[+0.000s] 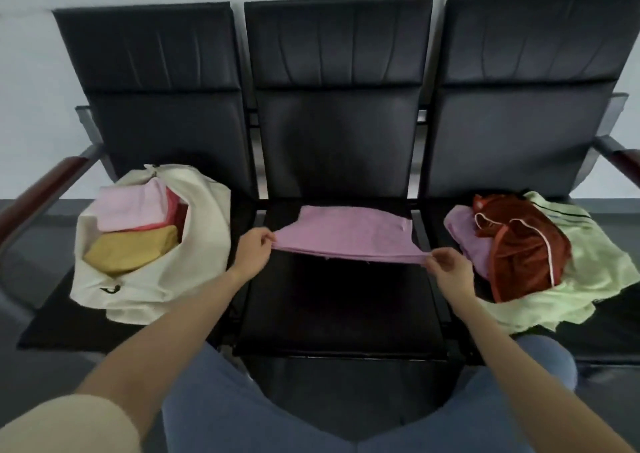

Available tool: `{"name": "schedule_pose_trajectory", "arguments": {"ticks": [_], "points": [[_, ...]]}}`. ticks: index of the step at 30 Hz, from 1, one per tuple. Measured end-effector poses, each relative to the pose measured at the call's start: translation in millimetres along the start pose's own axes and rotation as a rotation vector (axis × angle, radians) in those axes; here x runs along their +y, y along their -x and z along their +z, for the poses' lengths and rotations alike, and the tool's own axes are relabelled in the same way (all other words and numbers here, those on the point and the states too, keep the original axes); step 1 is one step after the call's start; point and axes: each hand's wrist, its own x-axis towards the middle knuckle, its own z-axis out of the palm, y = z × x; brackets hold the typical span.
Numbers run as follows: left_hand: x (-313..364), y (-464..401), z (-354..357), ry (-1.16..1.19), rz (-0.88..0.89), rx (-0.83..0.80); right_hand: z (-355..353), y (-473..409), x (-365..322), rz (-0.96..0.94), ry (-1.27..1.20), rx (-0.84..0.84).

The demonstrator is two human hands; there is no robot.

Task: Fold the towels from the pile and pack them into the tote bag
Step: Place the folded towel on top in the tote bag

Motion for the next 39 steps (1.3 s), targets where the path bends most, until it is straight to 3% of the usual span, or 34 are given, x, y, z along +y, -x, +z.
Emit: {"name": "schedule_pose_trajectory", "arguments": {"ticks": [4,11,14,16,20,24,33,39], "points": [[-59,48,45,-0.076,-0.149,-0.186,17,50,68,0.218,0.037,-0.078],[-113,100,66,-0.213,-0.203,-0.265,24,92,91,0.345,0.022,-0.127],[-92,112,67,-0.591,-0.224,-0.298,21,99,91,0.381,-0.025,-0.151],[-68,120,75,-0.698,-0.135,-0.343,17,102,91,0.399,-0.037,-0.159],[-27,136,119,-0.397,0.253,-0.452,10,102,87,0.397,-0.049,-0.198],[9,142,179,-0.296,0.476,-0.534,6,97,80,0.405,-0.040,-0.272],[35,141,238,-0.105,0.607,-0.398,-10,74,69,0.564,-0.052,-0.438],[34,137,237,-0.052,0.614,-0.387,9,-6,87,0.380,0.294,-0.368]]}}
